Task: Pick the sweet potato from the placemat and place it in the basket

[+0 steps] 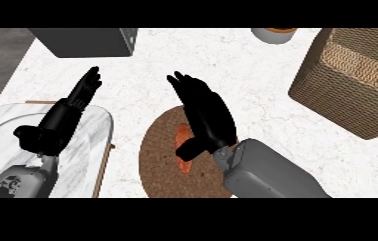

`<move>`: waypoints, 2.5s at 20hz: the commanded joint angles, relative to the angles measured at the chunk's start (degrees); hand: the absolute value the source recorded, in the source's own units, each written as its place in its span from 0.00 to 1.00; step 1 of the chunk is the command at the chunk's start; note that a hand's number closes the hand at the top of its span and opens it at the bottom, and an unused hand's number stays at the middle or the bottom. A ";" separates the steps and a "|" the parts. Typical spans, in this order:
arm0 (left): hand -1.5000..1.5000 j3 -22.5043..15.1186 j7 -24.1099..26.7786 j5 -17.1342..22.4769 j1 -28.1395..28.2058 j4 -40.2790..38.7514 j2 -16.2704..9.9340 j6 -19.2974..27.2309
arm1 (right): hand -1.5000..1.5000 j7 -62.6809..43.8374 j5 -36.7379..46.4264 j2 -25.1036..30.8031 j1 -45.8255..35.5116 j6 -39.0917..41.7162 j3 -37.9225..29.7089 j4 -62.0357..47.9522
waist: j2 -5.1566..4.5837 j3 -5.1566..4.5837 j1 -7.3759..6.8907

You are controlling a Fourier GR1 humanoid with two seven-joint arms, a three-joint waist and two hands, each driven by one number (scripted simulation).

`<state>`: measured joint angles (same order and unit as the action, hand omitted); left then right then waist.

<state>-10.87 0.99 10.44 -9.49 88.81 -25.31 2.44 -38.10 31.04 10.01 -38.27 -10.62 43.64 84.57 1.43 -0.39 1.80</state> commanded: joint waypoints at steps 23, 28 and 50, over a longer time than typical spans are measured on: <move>0.50 2.87 -0.09 -2.69 -2.33 -0.51 3.27 -3.74 | 0.00 -22.11 -12.10 4.85 6.44 26.56 -8.99 23.96 | -1.46 0.38 -1.83; 0.50 3.58 -1.28 -4.38 1.55 2.88 3.57 -4.82 | 0.00 -16.17 -7.38 1.40 10.52 25.92 -10.11 22.21 | -1.38 0.39 -2.07; 0.50 9.53 -4.90 -7.68 2.94 7.39 8.71 -10.23 | 0.00 4.26 11.18 -8.11 22.17 21.79 -10.32 11.28 | -1.34 0.40 -1.94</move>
<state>-2.47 -0.15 2.16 -8.82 90.73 -16.60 -6.72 -34.23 40.64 2.63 -18.94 9.69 33.01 93.38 0.02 0.00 -0.10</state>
